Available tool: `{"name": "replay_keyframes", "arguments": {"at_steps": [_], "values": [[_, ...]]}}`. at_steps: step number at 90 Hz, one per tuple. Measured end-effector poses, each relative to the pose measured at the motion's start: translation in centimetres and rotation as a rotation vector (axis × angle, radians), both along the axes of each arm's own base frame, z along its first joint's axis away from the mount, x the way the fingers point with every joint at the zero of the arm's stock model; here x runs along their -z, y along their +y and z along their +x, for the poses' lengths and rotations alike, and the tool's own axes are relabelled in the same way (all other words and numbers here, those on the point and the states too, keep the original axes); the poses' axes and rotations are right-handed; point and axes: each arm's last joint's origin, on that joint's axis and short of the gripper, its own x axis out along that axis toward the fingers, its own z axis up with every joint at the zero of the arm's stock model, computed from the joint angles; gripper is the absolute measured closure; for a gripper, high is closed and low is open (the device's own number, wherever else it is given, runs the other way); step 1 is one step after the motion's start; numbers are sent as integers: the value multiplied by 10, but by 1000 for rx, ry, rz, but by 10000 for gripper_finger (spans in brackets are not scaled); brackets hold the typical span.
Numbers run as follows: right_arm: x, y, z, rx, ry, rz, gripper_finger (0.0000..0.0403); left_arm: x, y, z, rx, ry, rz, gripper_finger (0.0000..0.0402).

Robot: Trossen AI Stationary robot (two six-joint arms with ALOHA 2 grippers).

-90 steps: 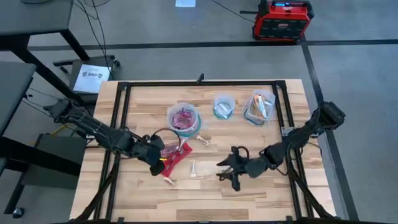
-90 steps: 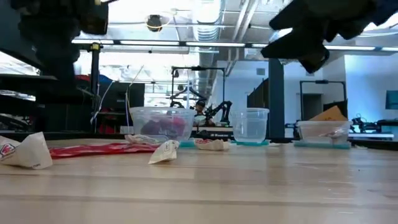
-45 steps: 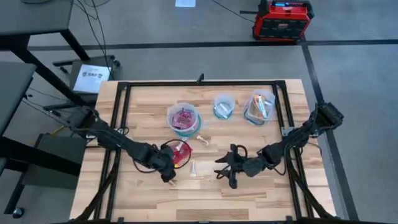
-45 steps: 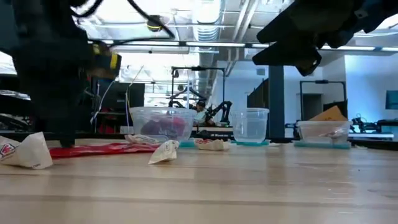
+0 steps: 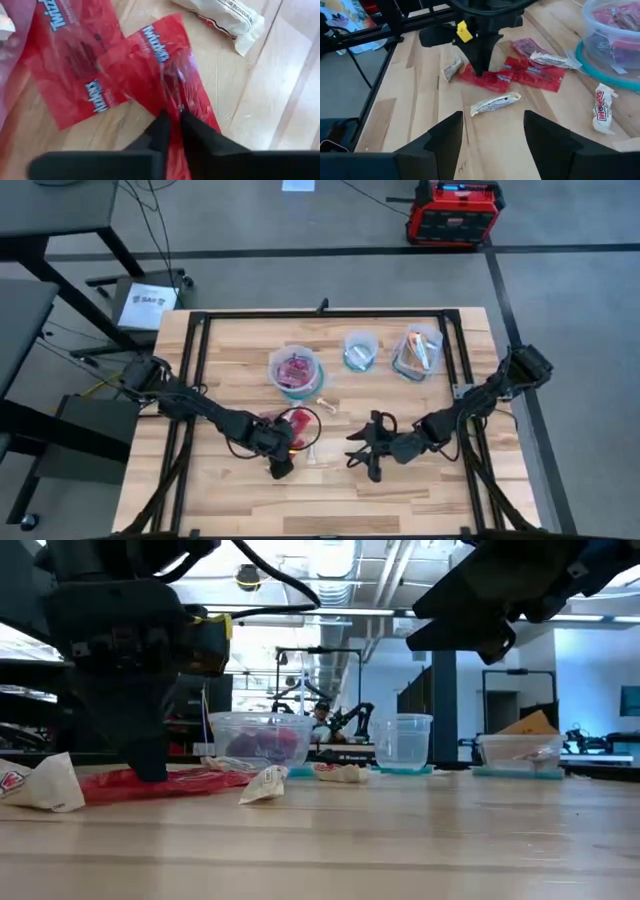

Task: Sort candy
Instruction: Put the red candy into the big round transparent bin

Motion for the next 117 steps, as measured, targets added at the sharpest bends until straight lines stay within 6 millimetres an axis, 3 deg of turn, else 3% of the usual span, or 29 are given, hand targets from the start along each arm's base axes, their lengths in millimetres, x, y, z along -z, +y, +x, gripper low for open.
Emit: {"name": "replay_keyframes", "arguments": {"at_steps": [15,28,37,47,62,72,83,96,108,117], "values": [[3,-1,-1,13,27,9,209,-34,1,6,82,20,112,400],[3,-1,-1,17,36,11,209,-87,8,20,158,-28,271,401],[3,-1,-1,17,35,11,209,-116,30,28,198,-17,476,401],[3,-1,-1,22,34,22,209,-138,73,38,186,14,650,401],[3,-1,-1,23,34,24,209,-139,134,42,175,102,713,401],[3,-1,-1,23,34,25,209,-140,160,42,173,113,711,401],[4,-3,-1,27,44,18,209,-138,171,42,220,89,658,401],[6,-4,-2,31,64,7,209,-112,185,34,198,59,568,401],[7,-4,-3,30,76,0,209,-117,189,35,193,-8,567,401],[7,-4,-3,31,74,5,209,-108,190,34,208,13,532,401]]}}
